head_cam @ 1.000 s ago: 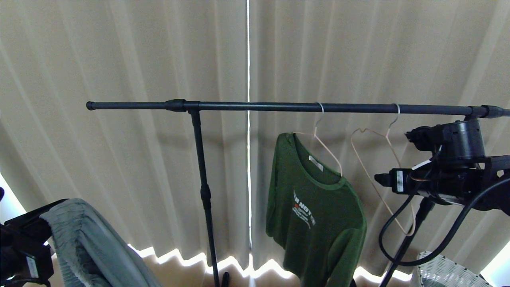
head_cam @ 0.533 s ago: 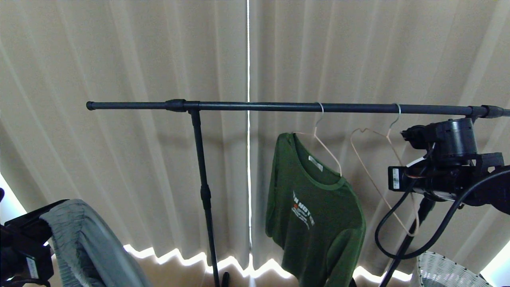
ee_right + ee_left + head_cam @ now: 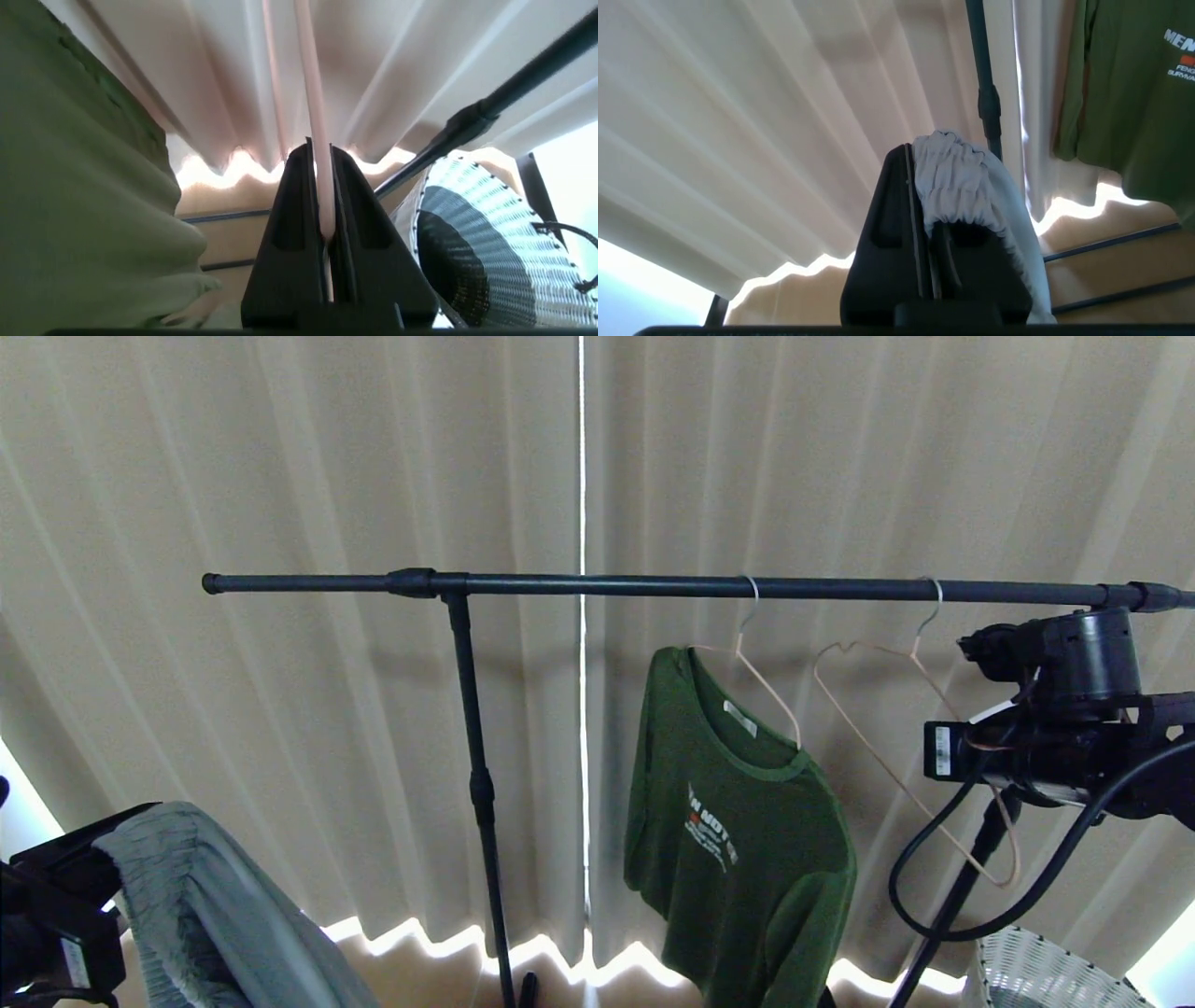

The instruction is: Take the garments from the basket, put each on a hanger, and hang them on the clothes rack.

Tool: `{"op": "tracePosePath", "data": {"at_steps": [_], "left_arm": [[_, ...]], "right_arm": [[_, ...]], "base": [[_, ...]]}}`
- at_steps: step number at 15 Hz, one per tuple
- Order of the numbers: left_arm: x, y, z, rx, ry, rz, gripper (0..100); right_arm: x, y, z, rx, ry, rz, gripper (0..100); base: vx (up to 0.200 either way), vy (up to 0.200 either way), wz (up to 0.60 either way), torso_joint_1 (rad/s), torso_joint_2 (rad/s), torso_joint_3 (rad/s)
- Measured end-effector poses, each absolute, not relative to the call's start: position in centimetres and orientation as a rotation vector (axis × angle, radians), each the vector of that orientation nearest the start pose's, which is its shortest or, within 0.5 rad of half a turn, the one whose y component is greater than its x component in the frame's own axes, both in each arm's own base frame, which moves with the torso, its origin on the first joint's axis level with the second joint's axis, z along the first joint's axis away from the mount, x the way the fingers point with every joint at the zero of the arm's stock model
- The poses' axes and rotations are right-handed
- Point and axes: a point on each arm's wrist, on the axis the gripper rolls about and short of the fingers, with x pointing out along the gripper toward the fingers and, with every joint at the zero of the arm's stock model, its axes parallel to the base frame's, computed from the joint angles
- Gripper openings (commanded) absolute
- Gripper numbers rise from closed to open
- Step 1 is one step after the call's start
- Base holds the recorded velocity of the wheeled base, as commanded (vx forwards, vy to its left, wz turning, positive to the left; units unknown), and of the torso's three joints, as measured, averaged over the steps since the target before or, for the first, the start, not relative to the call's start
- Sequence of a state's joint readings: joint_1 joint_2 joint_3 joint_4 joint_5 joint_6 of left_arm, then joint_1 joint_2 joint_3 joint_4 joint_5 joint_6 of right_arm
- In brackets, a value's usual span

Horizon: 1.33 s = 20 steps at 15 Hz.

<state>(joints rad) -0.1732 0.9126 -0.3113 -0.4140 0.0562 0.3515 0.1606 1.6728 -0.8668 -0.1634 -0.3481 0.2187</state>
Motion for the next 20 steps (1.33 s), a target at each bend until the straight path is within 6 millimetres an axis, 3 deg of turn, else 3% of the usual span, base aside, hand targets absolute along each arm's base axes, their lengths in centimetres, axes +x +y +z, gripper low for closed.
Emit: {"op": "tracePosePath", "data": {"at_steps": [6, 11, 20], "left_arm": [[10.2, -1.7, 18.1, 0.373, 0.166, -0.149, 0], [10.2, -1.7, 18.1, 0.382, 0.165, -0.149, 0], [10.0, -1.6, 18.1, 0.400, 0.157, -0.146, 0]], "right_arm": [[26.2, 3.2, 18.9, 0.085, 0.495, -0.240, 0], [23.7, 2.8, 18.5, 0.051, 0.433, -0.221, 0], [21.1, 2.5, 18.6, 0.041, 0.413, -0.214, 0]], "base": [[0.000, 0.000, 0.00, 0.000, 0.00, 0.000], [0.000, 0.000, 0.00, 0.000, 0.00, 0.000], [-0.200, 0.000, 0.00, 0.002, 0.00, 0.001]]}}
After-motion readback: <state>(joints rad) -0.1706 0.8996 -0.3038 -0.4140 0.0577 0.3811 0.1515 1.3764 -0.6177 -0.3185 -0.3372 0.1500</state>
